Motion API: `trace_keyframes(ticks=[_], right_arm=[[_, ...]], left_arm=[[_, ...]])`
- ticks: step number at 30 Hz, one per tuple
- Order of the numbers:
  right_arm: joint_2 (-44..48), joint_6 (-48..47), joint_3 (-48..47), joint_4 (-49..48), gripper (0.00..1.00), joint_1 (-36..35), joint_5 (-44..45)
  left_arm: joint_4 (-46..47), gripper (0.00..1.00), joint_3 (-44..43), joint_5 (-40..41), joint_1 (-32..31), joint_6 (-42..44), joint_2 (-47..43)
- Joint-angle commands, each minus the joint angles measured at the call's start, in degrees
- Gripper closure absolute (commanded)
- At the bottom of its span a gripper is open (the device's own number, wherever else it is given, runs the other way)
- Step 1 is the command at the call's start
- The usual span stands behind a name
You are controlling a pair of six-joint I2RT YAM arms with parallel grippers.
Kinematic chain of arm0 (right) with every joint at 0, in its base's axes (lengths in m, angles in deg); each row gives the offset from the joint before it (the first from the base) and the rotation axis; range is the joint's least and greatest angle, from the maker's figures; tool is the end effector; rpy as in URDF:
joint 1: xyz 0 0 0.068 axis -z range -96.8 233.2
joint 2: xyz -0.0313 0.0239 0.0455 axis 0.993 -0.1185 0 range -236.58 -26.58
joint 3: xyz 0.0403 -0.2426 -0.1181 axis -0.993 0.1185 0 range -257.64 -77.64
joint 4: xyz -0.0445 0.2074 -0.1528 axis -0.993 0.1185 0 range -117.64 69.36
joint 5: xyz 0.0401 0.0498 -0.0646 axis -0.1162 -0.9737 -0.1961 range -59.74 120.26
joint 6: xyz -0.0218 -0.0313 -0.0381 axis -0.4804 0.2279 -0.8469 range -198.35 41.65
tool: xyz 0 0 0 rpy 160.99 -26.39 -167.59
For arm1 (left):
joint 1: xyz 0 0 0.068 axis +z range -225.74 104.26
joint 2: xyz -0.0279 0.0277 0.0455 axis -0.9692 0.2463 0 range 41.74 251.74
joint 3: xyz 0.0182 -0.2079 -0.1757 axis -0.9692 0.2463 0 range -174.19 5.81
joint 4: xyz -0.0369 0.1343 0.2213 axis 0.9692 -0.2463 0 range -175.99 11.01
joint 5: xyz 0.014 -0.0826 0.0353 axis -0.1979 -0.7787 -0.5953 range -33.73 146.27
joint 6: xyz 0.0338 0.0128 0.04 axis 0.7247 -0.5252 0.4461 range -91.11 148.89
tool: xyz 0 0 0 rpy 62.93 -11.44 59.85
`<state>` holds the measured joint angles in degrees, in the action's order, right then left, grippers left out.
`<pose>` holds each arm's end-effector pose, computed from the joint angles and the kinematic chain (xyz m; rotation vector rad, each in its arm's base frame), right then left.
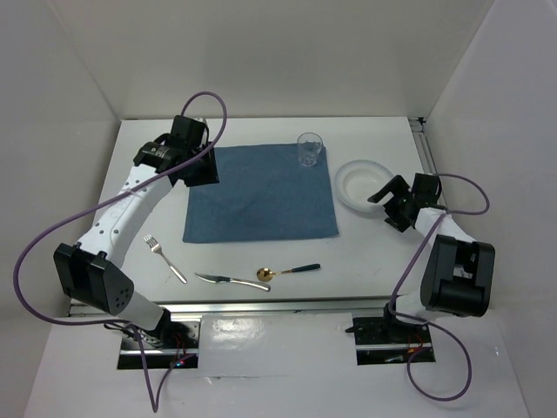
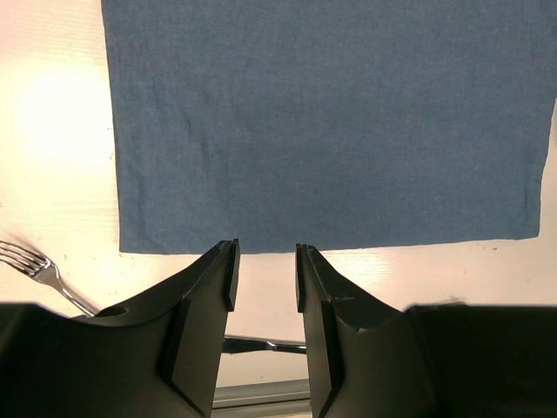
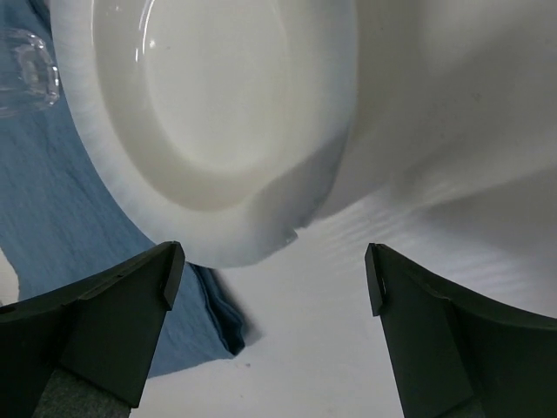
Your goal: Set the dinner table for one person
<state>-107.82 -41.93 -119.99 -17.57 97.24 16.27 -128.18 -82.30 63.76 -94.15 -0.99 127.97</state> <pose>0.2732 -0.0595 0.1855 0.9403 2.2588 0.4718 0.3048 -0.0966 0.3647 -0.3010 2.3820 -0.2404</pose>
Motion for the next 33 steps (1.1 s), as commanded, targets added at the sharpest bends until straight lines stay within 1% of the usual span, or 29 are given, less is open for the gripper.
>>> trace_keyframes(ticks=[1, 3, 4, 8, 10, 11, 16, 17, 18, 21, 22, 23, 25, 26, 28, 31, 33], right_arm=[[-3.5, 1.8, -1.1, -8.3, 0.03, 0.4, -3.3], [-5.0, 2.4, -1.9, -8.3, 0.09, 0.4, -3.3], [-6.5, 2.4, -1.9, -9.8, 0.11, 0.4, -3.3], [-11.1, 3.1, -4.7, -9.8, 0.24, 0.4, -2.0], [-12.4, 3.6, -4.7, -10.7, 0.33, 0.4, -0.7], [-13.2, 3.7, -5.2, -10.7, 0.35, 0.4, -0.7], [-15.5, 6.5, -5.2, -12.7, 0.36, 0.4, 0.6], [-16.1, 8.0, -5.2, -13.2, 0.38, 0.9, 0.6], [-16.2, 8.7, -5.2, -13.2, 0.42, 0.9, 0.6], [-16.2, 9.9, -5.2, -13.9, 0.5, 0.9, 0.6], [-16.2, 10.5, -5.2, -13.9, 0.57, 0.9, 1.2], [-16.2, 11.0, -5.7, -12.3, 0.62, 0.9, 2.6], [-15.1, 11.6, -5.7, -12.3, 0.73, 0.9, 4.2], [-14.4, 11.7, -5.7, -11.7, 0.76, 0.9, 4.2], [-11.7, 11.7, -5.7, -10.9, 0.82, 1.4, 5.6], [-6.9, 11.0, -5.7, -9.2, 1.0, 2.5, 6.1], [-4.1, 10.5, -5.7, -8.4, 1.0, 3.1, 6.1]], left_arm=[[1.5, 0.5, -0.2, -0.7, -0.1, 0.7, -2.0], [1.5, 0.5, -0.2, -2.6, -0.1, 0.7, -2.0], [2.0, 0.5, -0.2, -3.2, -0.1, 0.2, -2.0], [2.5, 0.5, 0.3, -3.8, -0.7, 0.2, -1.5], [2.5, 0.5, 0.3, -3.8, -0.7, -0.3, -0.9], [1.9, 0.5, -0.3, -3.8, -0.7, -0.3, -0.9], [2.4, 0.5, 0.2, -4.3, -1.2, -0.9, -0.4], [2.4, 0.5, 0.2, -4.3, -1.7, -0.9, -0.4], [2.4, 0.5, 0.2, -4.3, -1.7, -0.9, -0.4], [2.4, 0.5, 0.2, -4.3, -1.7, -0.9, 0.2], [1.9, 0.5, 0.2, -4.3, -1.7, -0.9, 0.2], [1.9, 0.5, 0.2, -3.8, -1.7, -0.9, 0.2], [1.9, 0.5, 0.2, -3.8, -1.7, -0.9, 0.2], [1.9, 0.5, 0.2, -3.8, -1.7, -0.9, 0.2], [1.9, 0.5, 0.8, -3.8, -1.7, -0.9, 0.2], [1.9, 0.5, 0.8, -3.8, -1.7, -0.9, 0.2], [1.9, 0.5, 0.8, -4.3, -1.7, -0.9, 0.2]])
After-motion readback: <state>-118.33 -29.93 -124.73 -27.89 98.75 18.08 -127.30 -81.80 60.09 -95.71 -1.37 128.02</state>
